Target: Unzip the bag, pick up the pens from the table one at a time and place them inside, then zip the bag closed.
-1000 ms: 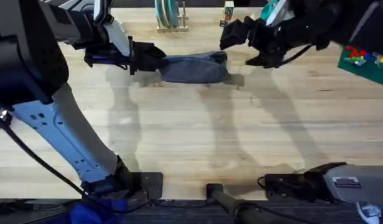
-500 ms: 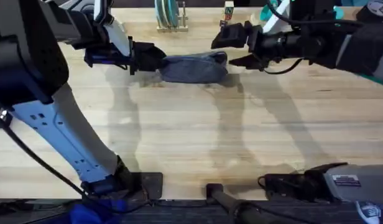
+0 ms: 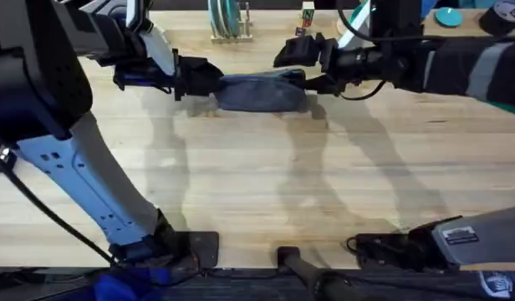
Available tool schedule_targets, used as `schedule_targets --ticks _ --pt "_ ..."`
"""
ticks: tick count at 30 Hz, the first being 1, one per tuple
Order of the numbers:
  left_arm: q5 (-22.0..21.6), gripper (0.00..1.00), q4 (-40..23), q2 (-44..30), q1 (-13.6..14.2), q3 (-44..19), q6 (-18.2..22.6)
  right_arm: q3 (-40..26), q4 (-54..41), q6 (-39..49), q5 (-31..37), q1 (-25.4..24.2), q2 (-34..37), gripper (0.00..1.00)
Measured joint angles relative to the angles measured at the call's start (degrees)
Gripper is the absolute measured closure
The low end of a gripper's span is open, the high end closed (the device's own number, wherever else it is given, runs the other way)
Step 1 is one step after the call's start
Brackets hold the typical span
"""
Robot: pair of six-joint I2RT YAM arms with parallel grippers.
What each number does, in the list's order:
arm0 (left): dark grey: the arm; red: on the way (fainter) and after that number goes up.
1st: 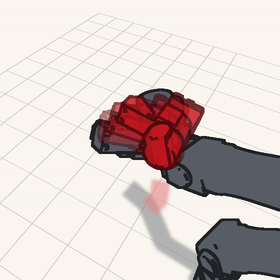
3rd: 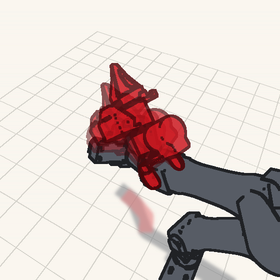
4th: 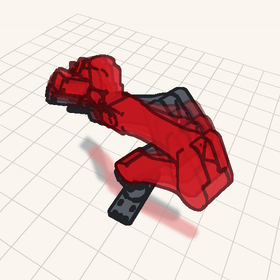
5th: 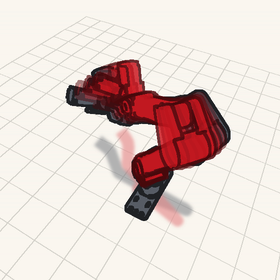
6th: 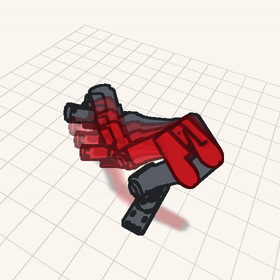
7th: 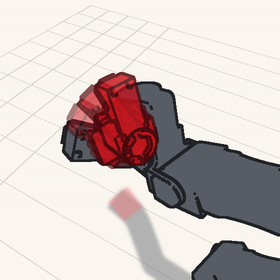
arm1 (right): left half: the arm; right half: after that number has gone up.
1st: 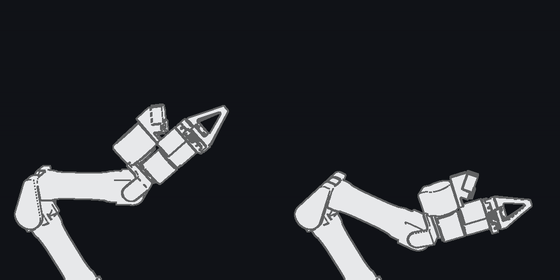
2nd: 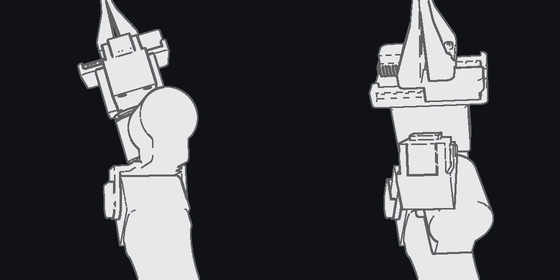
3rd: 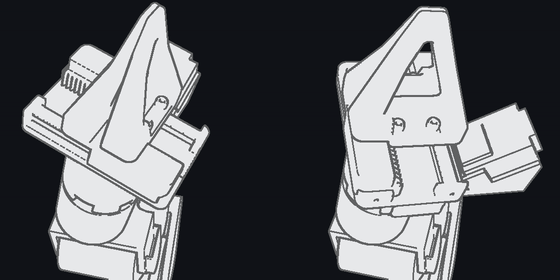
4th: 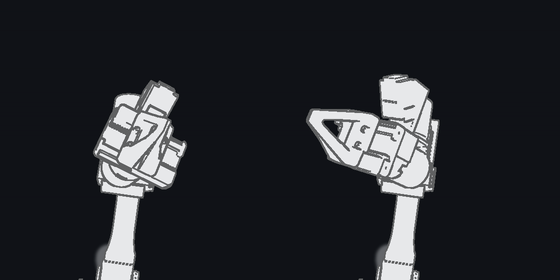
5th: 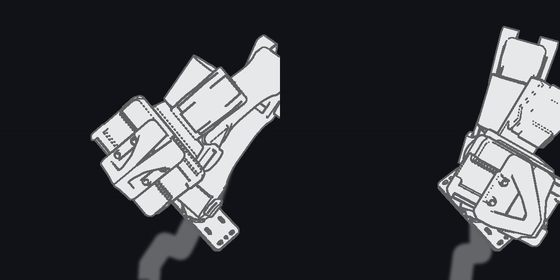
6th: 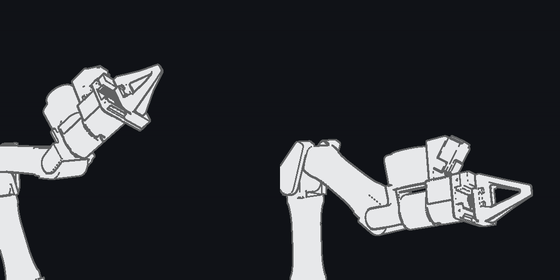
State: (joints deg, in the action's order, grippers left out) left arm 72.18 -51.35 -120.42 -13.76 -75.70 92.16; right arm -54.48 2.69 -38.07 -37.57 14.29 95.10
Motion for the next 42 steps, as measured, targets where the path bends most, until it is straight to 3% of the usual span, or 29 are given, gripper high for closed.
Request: schedule_targets --ticks 8,42 --pt "0.0 0.959 0.0 0.0 0.0 0.0 0.0 0.0 2.0 -1.7 -0.2 0.3 3.8 0.006" --pt "-0.1 0.959 0.0 0.0 0.0 0.0 0.0 0.0 14.8 -9.2 -2.1 2.4 3.9 0.006"
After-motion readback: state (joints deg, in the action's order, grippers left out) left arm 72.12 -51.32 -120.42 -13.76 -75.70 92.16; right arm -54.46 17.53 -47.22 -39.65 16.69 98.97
